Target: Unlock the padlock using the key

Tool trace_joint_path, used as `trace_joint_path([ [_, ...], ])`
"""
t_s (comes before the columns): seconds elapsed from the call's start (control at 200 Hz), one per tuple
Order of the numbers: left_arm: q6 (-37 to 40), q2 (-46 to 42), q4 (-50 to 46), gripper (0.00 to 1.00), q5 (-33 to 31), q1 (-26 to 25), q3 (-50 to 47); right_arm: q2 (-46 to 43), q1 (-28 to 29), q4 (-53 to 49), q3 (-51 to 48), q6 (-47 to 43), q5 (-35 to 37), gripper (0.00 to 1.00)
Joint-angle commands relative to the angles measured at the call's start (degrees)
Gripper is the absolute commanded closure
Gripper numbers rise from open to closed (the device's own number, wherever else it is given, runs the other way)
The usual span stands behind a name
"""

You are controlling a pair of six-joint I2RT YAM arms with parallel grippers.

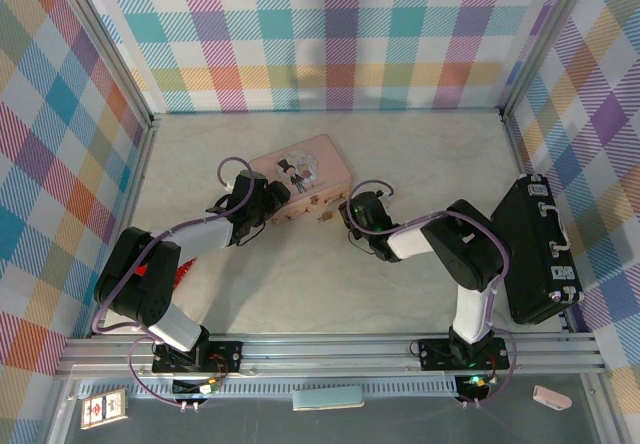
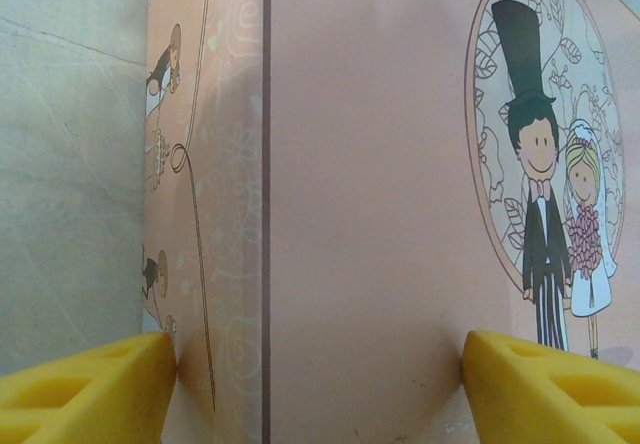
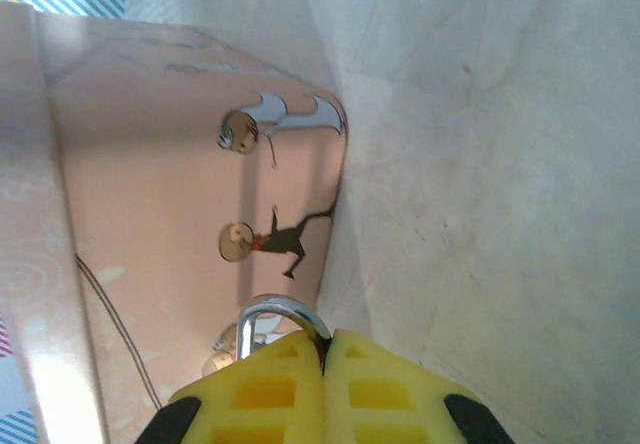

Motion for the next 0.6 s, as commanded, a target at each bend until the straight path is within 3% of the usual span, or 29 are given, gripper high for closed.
trace_joint_path([
  [0.0,1.2,2.8,-9.5,0.25,-1.7,-0.5,-0.7,-1.4,0.0,-1.7,-0.3,-1.9,1.1,1.00],
  [0.165,2.1,2.7,-10.2,0.25,-2.0,-0.5,-0.3,-4.8,-0.7,-5.2,-1.2,-6.8,0.0,1.00],
  [0.33,4.7,4.9,-11.7,0.24,-2.0,-0.4,3.0,-13.0,-2.7,-9.7,-3.6,-21.1,-3.8,1.00],
  [0.595,11.7,14.1,-16.2,0.25,-1.9,-0.1,15.6,-27.9,-6.4,-28.5,-4.3,-42.2,-12.4,1.00],
])
